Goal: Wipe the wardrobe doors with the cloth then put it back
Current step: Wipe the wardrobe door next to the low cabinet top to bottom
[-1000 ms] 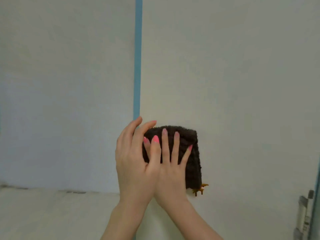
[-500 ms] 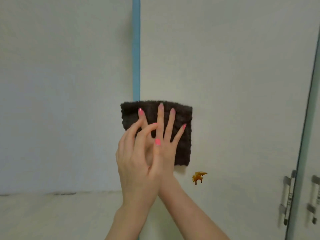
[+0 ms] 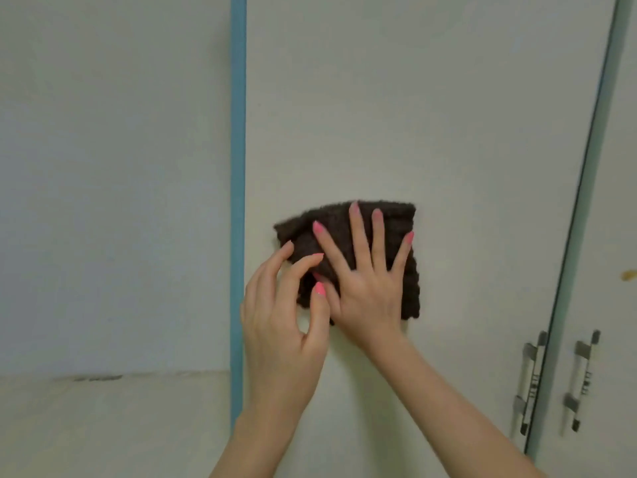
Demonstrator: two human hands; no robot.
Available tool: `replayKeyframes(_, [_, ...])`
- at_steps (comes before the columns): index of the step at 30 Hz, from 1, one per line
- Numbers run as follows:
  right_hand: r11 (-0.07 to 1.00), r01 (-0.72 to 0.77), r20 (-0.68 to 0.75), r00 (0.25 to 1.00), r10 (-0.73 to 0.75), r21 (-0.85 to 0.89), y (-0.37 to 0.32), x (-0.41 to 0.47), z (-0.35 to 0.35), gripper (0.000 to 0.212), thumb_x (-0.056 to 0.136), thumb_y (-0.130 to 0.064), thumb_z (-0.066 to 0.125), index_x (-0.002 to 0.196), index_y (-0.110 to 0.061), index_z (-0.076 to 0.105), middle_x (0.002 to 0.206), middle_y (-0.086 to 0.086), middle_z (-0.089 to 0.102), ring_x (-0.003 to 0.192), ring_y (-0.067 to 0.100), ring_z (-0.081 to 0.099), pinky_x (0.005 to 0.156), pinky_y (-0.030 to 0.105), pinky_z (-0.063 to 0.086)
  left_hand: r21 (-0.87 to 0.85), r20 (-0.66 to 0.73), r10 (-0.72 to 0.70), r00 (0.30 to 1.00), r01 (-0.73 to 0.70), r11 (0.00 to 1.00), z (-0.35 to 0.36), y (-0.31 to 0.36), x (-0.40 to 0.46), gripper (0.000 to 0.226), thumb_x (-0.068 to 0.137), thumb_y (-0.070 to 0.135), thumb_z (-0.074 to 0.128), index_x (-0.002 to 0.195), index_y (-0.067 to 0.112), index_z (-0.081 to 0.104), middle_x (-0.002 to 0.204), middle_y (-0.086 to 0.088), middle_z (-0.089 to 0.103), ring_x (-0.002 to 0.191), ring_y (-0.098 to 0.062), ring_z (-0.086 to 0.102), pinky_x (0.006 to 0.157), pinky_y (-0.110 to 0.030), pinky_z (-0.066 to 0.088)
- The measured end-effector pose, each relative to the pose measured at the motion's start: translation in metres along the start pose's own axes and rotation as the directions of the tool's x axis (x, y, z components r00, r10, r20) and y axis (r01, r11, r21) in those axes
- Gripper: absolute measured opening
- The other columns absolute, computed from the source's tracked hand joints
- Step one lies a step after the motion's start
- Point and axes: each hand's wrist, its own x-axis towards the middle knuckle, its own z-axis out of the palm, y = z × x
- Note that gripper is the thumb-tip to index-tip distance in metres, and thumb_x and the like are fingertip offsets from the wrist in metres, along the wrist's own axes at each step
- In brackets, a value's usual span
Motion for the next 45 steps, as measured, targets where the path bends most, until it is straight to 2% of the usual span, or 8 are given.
replayKeyframes(4, [0.999,-0.049,-0.048,0.998,0.049,0.008,0.01,0.017,-0.002,0.053,0.098,-0.046,0.033,0.148,-0.029,0.028,0.156,0.017,0.022,0.146,0.032,0.013,0.115,0.061,0.006,-0.031,-0.025,-0.009,1.0,0.008,0.999,0.011,0.007,-0.004,0.033,0.087,0.032,0.042,0.116,0.031,0.057,0.133,0.012,0.047,0.125,-0.005,0.04,0.104,-0.015,0.025])
replayKeyframes(8, [0.981,-0.19,-0.023,0.981,0.191,0.031,-0.014,-0.067,0.017,0.055,0.101,-0.048,0.023,0.152,-0.03,0.014,0.158,0.015,0.011,0.146,0.035,0.011,0.115,0.062,0.008,-0.036,-0.044,-0.043,0.998,0.041,0.998,0.02,0.008,-0.013,0.033,0.087,0.032,0.041,0.114,0.029,0.059,0.131,0.009,0.05,0.123,-0.007,0.041,0.103,-0.02,0.028])
replayKeyframes(13, [0.995,-0.055,0.176,0.982,0.069,-0.082,-0.025,-0.206,0.025,0.088,0.078,-0.053,0.045,0.153,-0.031,0.005,0.161,0.012,-0.002,0.147,0.033,-0.001,0.111,0.061,0.006,0.014,0.008,-0.029,1.0,0.028,1.0,0.023,0.009,-0.023,0.031,0.089,0.033,0.04,0.115,0.034,0.056,0.13,0.012,0.047,0.123,-0.004,0.039,0.101,-0.021,0.029])
replayKeyframes(24, [0.984,-0.177,-0.035,0.984,0.177,0.01,0.046,0.026,-0.006,0.056,0.097,-0.051,0.032,0.149,-0.031,0.025,0.157,0.016,0.02,0.146,0.036,0.014,0.113,0.065,0.01,0.071,-0.025,0.045,0.999,-0.043,0.997,0.036,0.021,-0.016,0.03,0.088,0.03,0.042,0.112,0.028,0.058,0.126,0.007,0.051,0.12,-0.007,0.042,0.1,-0.025,0.033])
replayKeyframes(31, [0.976,-0.214,-0.026,0.976,0.214,0.034,0.046,-0.086,0.012,0.066,0.092,-0.048,0.041,0.151,-0.032,0.017,0.16,0.01,0.008,0.147,0.034,0.009,0.113,0.065,0.009,0.133,-0.027,0.0,1.0,0.004,0.991,0.06,0.02,-0.021,0.031,0.086,0.028,0.044,0.115,0.029,0.055,0.13,0.004,0.051,0.12,-0.014,0.044,0.101,-0.022,0.03])
replayKeyframes(38, [0.985,-0.17,0.144,0.976,0.165,0.022,0.075,-0.161,0.008,0.059,0.099,-0.052,0.017,0.152,-0.031,0.005,0.16,0.013,-0.005,0.147,0.033,-0.004,0.112,0.063,0.003,0.264,-0.002,0.028,1.0,-0.026,0.964,0.066,0.02,-0.029,0.036,0.087,0.026,0.045,0.121,0.022,0.057,0.134,-0.003,0.051,0.124,-0.02,0.043,0.103,-0.018,0.022])
replayKeyframes(41, [0.935,-0.354,0.075,0.933,0.351,0.033,0.111,-0.104,-0.001,0.061,0.099,-0.051,0.02,0.153,-0.023,0.011,0.157,0.022,0.008,0.146,0.038,0.001,0.113,0.063,0.002,0.266,-0.017,0.032,0.999,-0.026,0.964,0.064,0.025,-0.032,0.037,0.087,0.025,0.046,0.122,0.022,0.056,0.134,-0.003,0.05,0.124,-0.021,0.043,0.103,-0.019,0.023])
replayKeyframes(45, [0.76,-0.64,-0.018,0.764,0.645,0.112,0.169,-0.03,-0.016,0.064,0.099,-0.052,0.021,0.153,-0.018,0.013,0.158,0.021,0.007,0.145,0.041,0.002,0.113,0.064,0.0,0.246,-0.027,0.03,0.999,-0.023,0.969,0.068,0.036,-0.04,0.037,0.088,0.028,0.043,0.122,0.024,0.055,0.135,-0.001,0.049,0.124,-0.019,0.041,0.103,-0.017,0.021])
